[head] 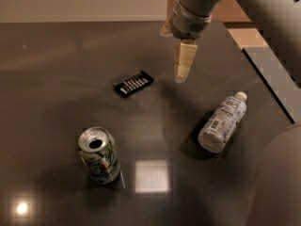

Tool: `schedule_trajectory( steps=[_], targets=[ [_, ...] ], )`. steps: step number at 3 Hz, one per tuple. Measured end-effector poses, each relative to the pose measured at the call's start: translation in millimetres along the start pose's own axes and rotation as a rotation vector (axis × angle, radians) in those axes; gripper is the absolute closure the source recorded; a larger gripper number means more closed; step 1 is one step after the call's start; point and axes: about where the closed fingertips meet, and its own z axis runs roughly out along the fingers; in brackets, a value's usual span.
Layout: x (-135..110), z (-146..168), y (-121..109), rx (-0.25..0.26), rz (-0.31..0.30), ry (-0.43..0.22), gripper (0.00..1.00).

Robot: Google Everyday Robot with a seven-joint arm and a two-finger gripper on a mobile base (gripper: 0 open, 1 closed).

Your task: Move rxbar chocolate near 7up can

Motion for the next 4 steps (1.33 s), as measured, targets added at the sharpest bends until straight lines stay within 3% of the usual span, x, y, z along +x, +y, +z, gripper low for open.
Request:
schedule_trajectory(
  steps=[2,4],
  targets=[
    [-31,47,-24,-0.062,-0.119,-0.024,0.00],
    [-55,88,-13,-0.128,-0.209,0.032,0.00]
  ],
)
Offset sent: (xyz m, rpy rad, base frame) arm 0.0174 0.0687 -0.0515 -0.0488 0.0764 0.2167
